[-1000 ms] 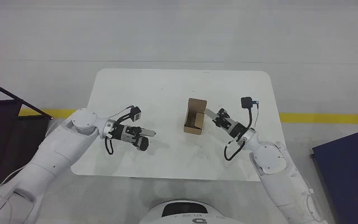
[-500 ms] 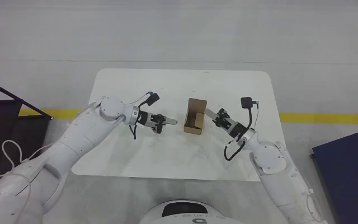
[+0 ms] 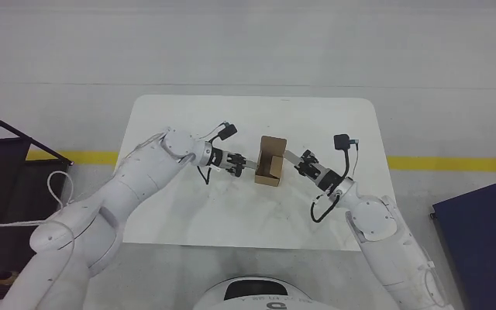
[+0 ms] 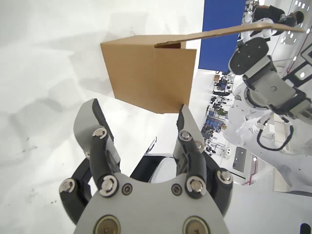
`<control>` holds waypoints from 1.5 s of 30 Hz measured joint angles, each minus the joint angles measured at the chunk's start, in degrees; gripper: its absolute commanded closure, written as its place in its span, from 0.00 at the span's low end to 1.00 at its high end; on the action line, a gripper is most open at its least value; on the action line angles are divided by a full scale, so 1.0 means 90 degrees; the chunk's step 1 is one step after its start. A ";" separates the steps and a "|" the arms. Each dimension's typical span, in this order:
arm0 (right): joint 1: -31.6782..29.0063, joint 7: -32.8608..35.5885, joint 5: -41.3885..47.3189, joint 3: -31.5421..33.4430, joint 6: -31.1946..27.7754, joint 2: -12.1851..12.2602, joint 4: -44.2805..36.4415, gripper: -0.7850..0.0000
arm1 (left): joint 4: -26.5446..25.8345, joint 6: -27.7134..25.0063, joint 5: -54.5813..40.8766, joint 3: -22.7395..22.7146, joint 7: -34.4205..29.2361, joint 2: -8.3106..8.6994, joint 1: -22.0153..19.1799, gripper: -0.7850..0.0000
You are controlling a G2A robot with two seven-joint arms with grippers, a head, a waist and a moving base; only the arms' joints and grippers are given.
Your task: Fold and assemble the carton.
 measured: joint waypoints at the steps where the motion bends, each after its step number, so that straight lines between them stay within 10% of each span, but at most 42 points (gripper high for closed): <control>1: 0.0000 0.0000 0.0000 0.0000 0.0000 0.0000 0.0000 0.00 | 0.0086 -0.0043 -0.0014 0.0007 -0.0005 -0.0054 -0.0018 0.31; 17: 0.0000 0.0000 0.0000 0.0000 0.0000 0.0000 0.0000 0.00 | 0.0886 -0.1057 0.0008 -0.0241 0.0006 -0.0500 -0.0222 0.37; 37: 0.0000 0.0000 0.0000 0.0000 0.0000 0.0000 0.0000 0.00 | 0.1333 -0.0494 0.0666 -0.0118 -0.0223 -0.1029 -0.0352 0.43; 45: 0.0000 0.0000 0.0000 0.0000 0.0000 0.0000 0.0000 0.00 | 0.1428 -0.0424 0.0945 -0.0150 -0.0190 -0.1147 -0.0410 0.80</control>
